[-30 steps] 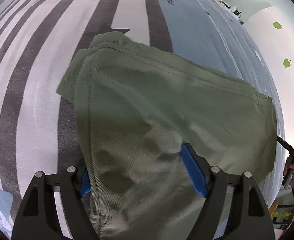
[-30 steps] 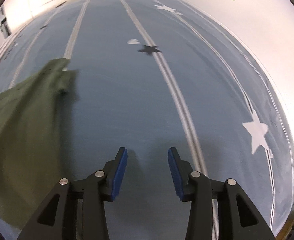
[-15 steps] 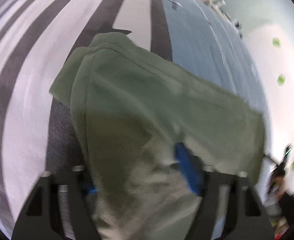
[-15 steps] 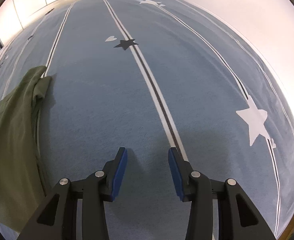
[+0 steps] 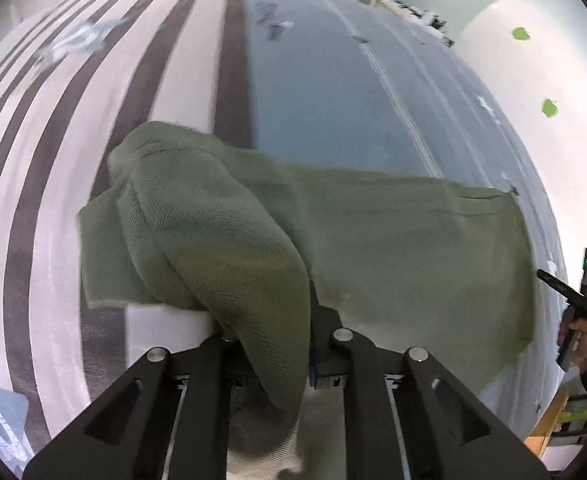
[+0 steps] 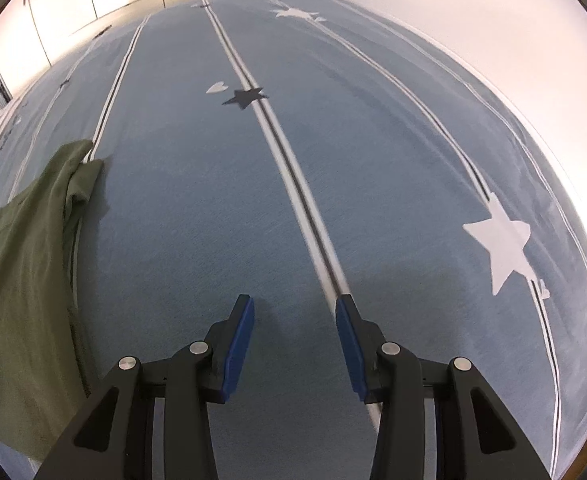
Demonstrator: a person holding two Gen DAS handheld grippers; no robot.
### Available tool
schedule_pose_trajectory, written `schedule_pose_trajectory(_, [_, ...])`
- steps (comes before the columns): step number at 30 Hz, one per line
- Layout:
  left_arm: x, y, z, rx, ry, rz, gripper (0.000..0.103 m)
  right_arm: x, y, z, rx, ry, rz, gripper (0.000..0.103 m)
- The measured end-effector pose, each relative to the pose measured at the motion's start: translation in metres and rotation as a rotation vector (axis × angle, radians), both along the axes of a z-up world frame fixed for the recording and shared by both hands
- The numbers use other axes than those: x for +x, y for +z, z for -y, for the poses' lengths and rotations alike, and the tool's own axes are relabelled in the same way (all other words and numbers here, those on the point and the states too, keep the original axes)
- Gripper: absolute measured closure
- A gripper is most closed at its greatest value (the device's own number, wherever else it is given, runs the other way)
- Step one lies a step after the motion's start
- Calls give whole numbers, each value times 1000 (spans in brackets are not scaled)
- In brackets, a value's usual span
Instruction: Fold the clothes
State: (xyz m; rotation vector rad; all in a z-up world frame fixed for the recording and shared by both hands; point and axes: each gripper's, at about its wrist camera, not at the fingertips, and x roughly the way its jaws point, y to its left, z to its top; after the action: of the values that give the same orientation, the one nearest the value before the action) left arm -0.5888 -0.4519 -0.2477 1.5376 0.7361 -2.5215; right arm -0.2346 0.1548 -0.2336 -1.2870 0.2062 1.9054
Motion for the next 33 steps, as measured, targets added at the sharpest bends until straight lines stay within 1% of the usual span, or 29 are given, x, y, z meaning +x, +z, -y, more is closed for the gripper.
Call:
schedule_pose_trajectory(2, [-9,20,-17,0,-23,-16,93,7,4,2,8,2,-8,64])
schedule_pose_trajectory(5, [-29,47,-60,-35,-60,-35,93,21,8,-6,-3,-28,2,63])
schedule_pose_trajectory(7, [-22,51,-86,-32,-70,-45,93,31,13,-10,-1,-40,10,63])
schedule_pose_trajectory(9, [-35,61,-115,-12,-75,-45,93,41,18,-18,-6,-40,2,63])
schedule_pose_trajectory(11, [-55,63,-140,-4,-78,-40,93,51,20,-28,-23,-37,0,61])
schedule_pose_trajectory(13, [-58,58,-166,1,-73,-31,93,56,23,-35,-32,-31,3,61])
schedule_pose_trajectory(15, [-73,61,-185,20,-62,-37,93,63,27,-41,-35,-23,2,61])
schedule_pose_trajectory(17, [-88,57,-203,26,-57,-36,93,68,31,-51,-48,-26,-8,61])
schedule_pose_trajectory(20, [-129,52,-237,10,-77,-1,93,73,34,-64,-55,-30,-12,60])
schedule_pose_trajectory(22, [-145,45,-258,-1,-93,21,93,74,35,-74,-61,-30,-20,60])
schedule_pose_trajectory(24, [-156,40,-278,-31,-111,38,92,73,38,-81,-65,-32,-29,59])
schedule_pose_trajectory(26, [-166,32,-294,-45,-121,91,90,73,37,-84,-75,-34,-29,59])
schedule_pose_trajectory(27, [-172,27,-301,-48,-124,125,88,74,36,-74,-76,-31,-27,59])
schedule_pose_trajectory(28, [-177,22,-307,-40,-128,159,83,74,35,-73,-77,-25,-23,59])
schedule_pose_trajectory(29, [-181,20,-311,-10,-134,184,78,72,33,-77,-79,-19,-22,59])
schedule_pose_trajectory(30, [-183,21,-316,20,-148,185,76,70,31,-83,-80,-12,-21,59])
schedule_pose_trajectory(31, [-185,24,-322,37,-167,173,71,70,31,-82,-81,-6,-20,59])
schedule_pose_trajectory(32, [-187,28,-328,52,-188,157,68,69,31,-81,-82,0,-20,58])
schedule_pose_trajectory(33, [-189,34,-335,64,-213,134,67,68,31,-80,-84,4,-20,58])
